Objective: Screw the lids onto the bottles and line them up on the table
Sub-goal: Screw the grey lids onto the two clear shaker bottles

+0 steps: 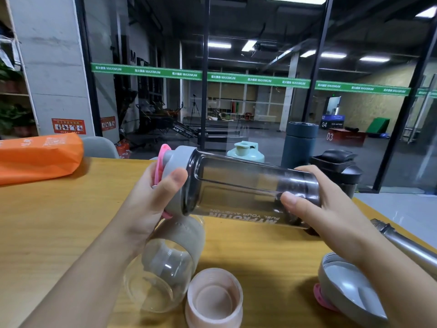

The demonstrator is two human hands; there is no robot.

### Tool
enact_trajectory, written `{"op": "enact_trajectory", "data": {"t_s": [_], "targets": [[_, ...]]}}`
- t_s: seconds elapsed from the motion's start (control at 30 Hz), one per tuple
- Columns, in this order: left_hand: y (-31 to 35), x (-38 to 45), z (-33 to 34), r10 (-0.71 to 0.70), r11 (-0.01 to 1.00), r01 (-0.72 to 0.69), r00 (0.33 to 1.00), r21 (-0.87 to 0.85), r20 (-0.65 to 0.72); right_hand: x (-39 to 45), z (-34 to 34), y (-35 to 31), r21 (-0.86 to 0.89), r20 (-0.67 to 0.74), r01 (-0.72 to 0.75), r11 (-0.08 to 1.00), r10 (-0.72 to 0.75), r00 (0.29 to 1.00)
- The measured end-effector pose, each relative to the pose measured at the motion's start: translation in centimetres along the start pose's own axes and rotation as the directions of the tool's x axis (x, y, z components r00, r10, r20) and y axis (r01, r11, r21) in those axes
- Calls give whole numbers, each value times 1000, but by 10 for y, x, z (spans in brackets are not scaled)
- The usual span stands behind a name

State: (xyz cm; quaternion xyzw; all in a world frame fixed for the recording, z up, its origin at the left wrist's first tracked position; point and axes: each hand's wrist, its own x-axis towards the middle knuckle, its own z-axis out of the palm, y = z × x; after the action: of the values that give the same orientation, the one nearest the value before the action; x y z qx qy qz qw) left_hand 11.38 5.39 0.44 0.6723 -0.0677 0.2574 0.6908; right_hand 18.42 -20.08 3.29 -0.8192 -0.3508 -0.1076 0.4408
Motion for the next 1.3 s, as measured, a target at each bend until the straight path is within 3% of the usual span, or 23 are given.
{"op": "enact_trajectory", "data": {"t_s": [0.27,0.6,0.8,1.0,1.3], "targets": [[2,-1,0,54,997,-56,997,44,48,5,1,6,204,81,-96,974,81,993],[5,2,-2,164,985,-160,985,68,-46,1,8,0,114,21,-74,991,72,997],[9,2,-1,254,967,-250,964,59,-82,4,9,-2,-179,-21,86,980,-91,996],[14,-1,4,306,952,-300,944,61,-127,9,25,-4,-531,-98,108,840,-188,977],[17,-3,10,329,942,-314,936,121,-129,23,62,-34,-669,-10,210,713,-291,957]]}}
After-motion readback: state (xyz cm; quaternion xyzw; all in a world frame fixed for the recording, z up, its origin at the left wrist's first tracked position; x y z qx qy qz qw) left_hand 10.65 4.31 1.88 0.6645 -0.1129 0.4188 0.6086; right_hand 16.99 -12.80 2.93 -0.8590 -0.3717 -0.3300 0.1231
